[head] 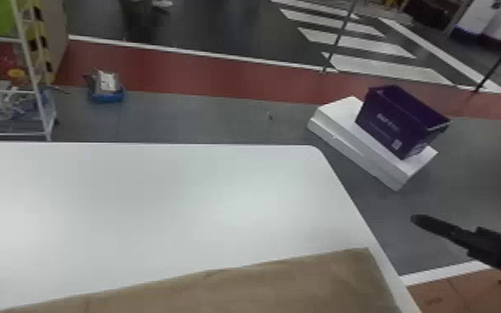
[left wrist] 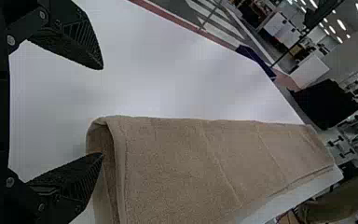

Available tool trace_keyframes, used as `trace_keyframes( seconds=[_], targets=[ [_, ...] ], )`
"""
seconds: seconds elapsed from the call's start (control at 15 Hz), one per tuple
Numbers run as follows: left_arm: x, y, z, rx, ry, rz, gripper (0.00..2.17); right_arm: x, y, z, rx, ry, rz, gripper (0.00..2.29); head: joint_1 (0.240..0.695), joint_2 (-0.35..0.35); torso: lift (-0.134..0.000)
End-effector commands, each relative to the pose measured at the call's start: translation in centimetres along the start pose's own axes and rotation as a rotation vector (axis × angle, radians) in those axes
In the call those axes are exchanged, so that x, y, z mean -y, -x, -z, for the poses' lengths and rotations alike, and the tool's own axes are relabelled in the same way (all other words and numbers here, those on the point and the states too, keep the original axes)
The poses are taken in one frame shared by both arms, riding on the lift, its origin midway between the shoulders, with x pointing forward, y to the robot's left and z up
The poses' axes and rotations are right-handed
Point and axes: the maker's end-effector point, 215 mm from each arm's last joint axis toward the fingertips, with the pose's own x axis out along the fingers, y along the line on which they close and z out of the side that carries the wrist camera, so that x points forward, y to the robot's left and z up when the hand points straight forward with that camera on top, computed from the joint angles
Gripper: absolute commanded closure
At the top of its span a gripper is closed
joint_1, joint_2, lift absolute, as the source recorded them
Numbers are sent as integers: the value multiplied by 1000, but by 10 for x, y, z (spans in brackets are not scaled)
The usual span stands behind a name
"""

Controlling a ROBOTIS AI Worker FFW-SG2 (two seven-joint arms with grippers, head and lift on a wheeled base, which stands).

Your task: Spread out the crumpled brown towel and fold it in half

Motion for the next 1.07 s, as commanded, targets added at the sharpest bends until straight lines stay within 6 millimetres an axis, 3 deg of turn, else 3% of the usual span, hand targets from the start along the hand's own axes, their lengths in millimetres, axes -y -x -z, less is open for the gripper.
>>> trace_keyframes(
  seconds=[0.0,0.27,0.53,0.67,0.73,1.0],
  targets=[
    [4,-6,-2,13,6,7,265,-2,-2,1,-4,3,-4,80,695,-350,-124],
    [6,-22,-3,37,17,17,262,-2,-1,2,-3,-2,-5,80,695,-350,-124],
    [5,-23,-2,38,2,23,275,3,5,0,5,-5,2,80,695,-350,-124],
    [13,-27,-9,56,-12,67,724,2,4,1,4,-6,0,80,695,-350,-124],
    [17,-26,-10,57,-15,89,842,2,4,1,4,-6,0,76,695,-350,-124],
    [16,-21,-7,54,-28,144,1001,3,4,1,5,-7,1,76,695,-350,-124]
  ],
)
